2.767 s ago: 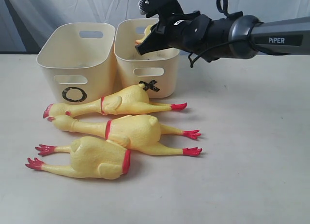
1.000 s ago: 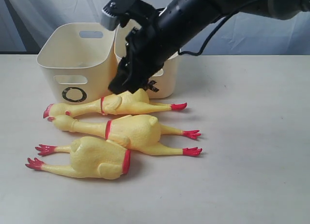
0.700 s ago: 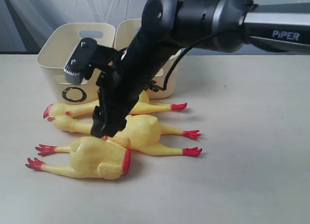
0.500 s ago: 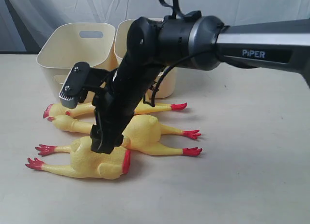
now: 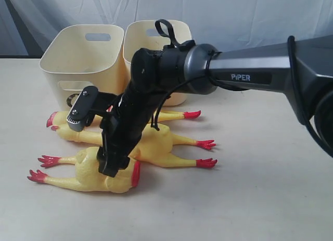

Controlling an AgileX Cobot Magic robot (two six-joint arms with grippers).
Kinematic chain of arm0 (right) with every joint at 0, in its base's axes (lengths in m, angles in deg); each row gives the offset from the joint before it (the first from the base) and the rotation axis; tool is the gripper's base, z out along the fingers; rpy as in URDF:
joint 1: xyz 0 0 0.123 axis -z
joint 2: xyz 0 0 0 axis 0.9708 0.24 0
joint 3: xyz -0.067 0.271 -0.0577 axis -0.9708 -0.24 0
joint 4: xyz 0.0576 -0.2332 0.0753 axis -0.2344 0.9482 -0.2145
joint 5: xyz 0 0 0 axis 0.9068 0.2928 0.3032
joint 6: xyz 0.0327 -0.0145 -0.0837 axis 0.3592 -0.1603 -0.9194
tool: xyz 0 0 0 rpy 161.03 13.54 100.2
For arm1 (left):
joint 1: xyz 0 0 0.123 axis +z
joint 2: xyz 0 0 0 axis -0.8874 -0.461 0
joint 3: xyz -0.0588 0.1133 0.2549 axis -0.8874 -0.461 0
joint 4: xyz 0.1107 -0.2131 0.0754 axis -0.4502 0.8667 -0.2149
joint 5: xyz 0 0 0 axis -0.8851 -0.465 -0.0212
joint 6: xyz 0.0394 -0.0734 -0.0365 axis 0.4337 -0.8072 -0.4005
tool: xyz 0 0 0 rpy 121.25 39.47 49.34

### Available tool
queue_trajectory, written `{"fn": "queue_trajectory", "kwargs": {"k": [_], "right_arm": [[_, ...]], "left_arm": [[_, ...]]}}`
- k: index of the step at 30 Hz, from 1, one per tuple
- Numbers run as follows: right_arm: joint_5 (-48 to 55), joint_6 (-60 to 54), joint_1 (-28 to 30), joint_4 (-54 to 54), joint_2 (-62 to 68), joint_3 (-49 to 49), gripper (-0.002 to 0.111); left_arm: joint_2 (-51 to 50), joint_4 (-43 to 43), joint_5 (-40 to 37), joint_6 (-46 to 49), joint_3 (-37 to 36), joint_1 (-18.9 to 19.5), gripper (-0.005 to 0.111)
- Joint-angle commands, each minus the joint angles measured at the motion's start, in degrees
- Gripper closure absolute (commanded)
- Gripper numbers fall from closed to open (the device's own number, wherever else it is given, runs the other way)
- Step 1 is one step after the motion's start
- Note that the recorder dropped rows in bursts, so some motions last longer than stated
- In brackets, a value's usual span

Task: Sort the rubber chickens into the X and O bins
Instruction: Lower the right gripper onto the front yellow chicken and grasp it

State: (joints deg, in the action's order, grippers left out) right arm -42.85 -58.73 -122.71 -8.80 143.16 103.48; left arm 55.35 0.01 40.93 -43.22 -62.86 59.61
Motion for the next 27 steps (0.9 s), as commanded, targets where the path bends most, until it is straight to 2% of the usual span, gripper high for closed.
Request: {"fn": "queue_trajectory", "kwargs": {"k": [1,10,12,21,27], "right_arm": [[-0.54,0.29,-0.17,-0.5,0.89,0.33,0.042],[0.18,0.4,-0.17,-0.74,1.14,0.33,0.044],[0.89,0.4,-0.17,-0.74,1.14,0.33,0.051],[5.76,0.4,-0.17,-0.56,1.14,0.33,0.107],[7.73,0.4,-0.17,-1.12,1.14,0.33,0.109]], "left_arm": [[0.26,0.73,0.29,-0.28,-0.17,0.02,0.107],[0.26,0.73,0.29,-0.28,-0.17,0.02,0.107],[0.26,0.73,0.29,-0.28,-0.17,0.02,0.107],[0.26,0.73,0.29,-0.28,-0.17,0.02,0.107],[0.26,0.73,0.29,-0.28,-0.17,0.02,0.107]]}}
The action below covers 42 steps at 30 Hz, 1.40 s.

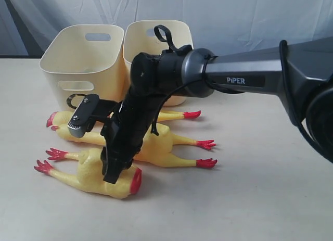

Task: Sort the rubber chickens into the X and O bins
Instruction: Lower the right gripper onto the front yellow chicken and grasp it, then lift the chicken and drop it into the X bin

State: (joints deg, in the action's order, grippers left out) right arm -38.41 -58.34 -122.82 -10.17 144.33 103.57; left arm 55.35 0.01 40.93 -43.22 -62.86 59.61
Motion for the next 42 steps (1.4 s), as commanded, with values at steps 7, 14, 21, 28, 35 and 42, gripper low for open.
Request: {"fn": "queue_trajectory", "kwargs": {"k": [7,14,21,28,35,42], "right_arm": [[6.04,0.02,-0.06,-3.89,-2.04,0.24,0.109],[6.34,0.02,-0.06,-8.96,-6.5,0.24,0.109],[1.31,-0.11,-0.06,-9.74,-11.64,0.24,0.109],[-14.03,-0.11,-0.06,-9.7,-15.63,0.24,0.109],[-31.57,-0.11,0.05,-9.7,-16.62,0.24,0.109],[-49.36,-0.11,0.05,-9.46,-16.01,0.24,0.109]], "left_arm": [[0.26,0.73,0.29,-0.28,-0.17,0.02,0.107],[0.26,0.73,0.29,-0.28,-0.17,0.02,0.107],[0.26,0.73,0.29,-0.28,-0.17,0.02,0.107],[0.26,0.73,0.29,-0.28,-0.17,0.02,0.107],[0.26,0.73,0.29,-0.28,-0.17,0.02,0.107],[0.26,0.73,0.29,-0.28,-0.17,0.02,0.107]]}}
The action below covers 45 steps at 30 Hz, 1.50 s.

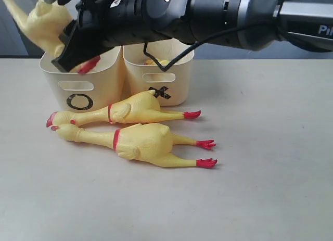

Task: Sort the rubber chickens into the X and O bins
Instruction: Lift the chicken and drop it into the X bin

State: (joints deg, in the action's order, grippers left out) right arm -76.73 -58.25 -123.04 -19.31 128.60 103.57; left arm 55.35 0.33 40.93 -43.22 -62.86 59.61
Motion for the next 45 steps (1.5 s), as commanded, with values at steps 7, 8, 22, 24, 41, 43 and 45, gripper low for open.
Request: {"fn": "queue_trajectory", "kwargs": {"k": [7,8,22,24,41,43,45], "right_arm": [[-21.9,-2.07,1.58,-0.33,1.87,0.24,0.109],[-22.54,-2.07,2.05,-0.33,2.33,0.24,0.109],[-25.98,-2.07,11.23,-1.75,8.12,0.24,0.109],[-25.98,-2.07,12.17,-5.55,9.67,0.24,0.109],[-19.09,-1.74,13.18,-27.07,14.46,0.24,0.068],[-19.09,-1.65,13.18,-27.07,14.46,0.24,0.064],[-19.09,-1.65,13.18,-27.07,14.46,0.24,0.064]], "left_arm": [[0.26,0.41,0.29,-0.28,-0.17,0.02,0.107],[0.26,0.41,0.29,-0.28,-0.17,0.02,0.107],[0.26,0.41,0.29,-0.28,-0.17,0.02,0.107],[0.26,0.41,0.29,-0.28,-0.17,0.02,0.107],[0.26,0.41,0.29,-0.28,-0.17,0.02,0.107],[0.26,0.41,0.29,-0.28,-0.17,0.02,0.107],[0.26,0.41,0.29,-0.28,-0.17,0.02,0.107]]}}
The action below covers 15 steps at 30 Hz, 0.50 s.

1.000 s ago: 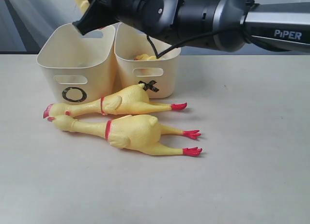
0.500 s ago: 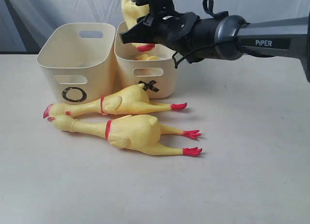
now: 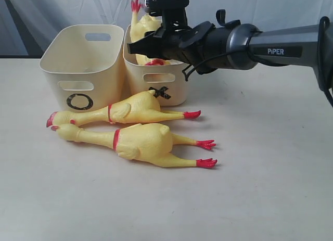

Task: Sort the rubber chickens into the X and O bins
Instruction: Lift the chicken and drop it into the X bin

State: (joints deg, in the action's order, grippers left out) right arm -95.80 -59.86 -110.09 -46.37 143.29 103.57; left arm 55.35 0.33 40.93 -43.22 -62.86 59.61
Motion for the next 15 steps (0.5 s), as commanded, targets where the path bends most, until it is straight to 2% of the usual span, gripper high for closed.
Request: {"fn": "queue_trajectory", "kwargs": {"k": [1,11,13,15], "right_arm": [[-0.02,-0.04,0.23,-0.01,-0.23,0.24,0.064],[-0.78,-0.04,0.23,0.13,-4.13,0.24,0.064],[-0.67,-0.14,0.23,0.13,-5.91,0.24,0.07],[0.8,-2.68,0.23,0.13,-7.84,0.07,0.087]], "left_arm": [[0.26,0.41,0.29,-0.28,-0.17,0.02,0.107],[0.26,0.41,0.29,-0.28,-0.17,0.02,0.107],[0.26,0.41,0.29,-0.28,-0.17,0.02,0.107],[0.26,0.41,0.29,-0.28,-0.17,0.02,0.107]]}}
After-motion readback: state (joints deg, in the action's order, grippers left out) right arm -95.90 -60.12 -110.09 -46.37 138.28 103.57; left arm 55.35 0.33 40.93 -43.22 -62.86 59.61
